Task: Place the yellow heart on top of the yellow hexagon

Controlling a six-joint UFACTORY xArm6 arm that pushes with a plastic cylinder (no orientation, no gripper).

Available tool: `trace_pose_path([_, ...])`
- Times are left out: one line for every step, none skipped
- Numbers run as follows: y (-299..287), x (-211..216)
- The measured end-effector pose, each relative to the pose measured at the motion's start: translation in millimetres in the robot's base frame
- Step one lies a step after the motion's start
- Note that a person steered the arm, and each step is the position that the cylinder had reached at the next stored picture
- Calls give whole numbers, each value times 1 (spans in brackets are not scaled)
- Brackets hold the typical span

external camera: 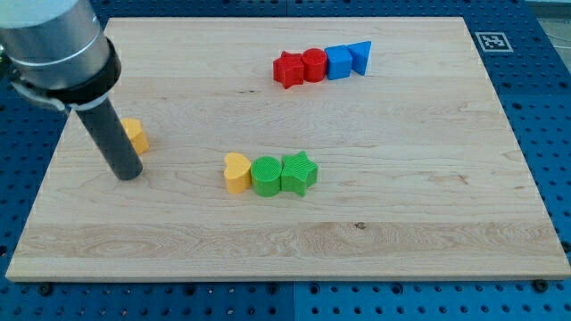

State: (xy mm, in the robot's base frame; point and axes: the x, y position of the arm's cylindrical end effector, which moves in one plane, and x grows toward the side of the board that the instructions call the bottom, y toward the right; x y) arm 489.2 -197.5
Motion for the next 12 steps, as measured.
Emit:
trace_pose_path([-1,-18])
trace_pose_path([-4,-17])
trace_pose_path([0,2])
trace_pose_path([24,27])
trace_pose_path([59,52])
trace_pose_path([101,68])
trace_pose_path([114,68])
trace_pose_path([126,69])
trace_pose_path([145,70])
trace_pose_path([168,72])
trace_pose_path([176,63])
trace_pose_path([176,38])
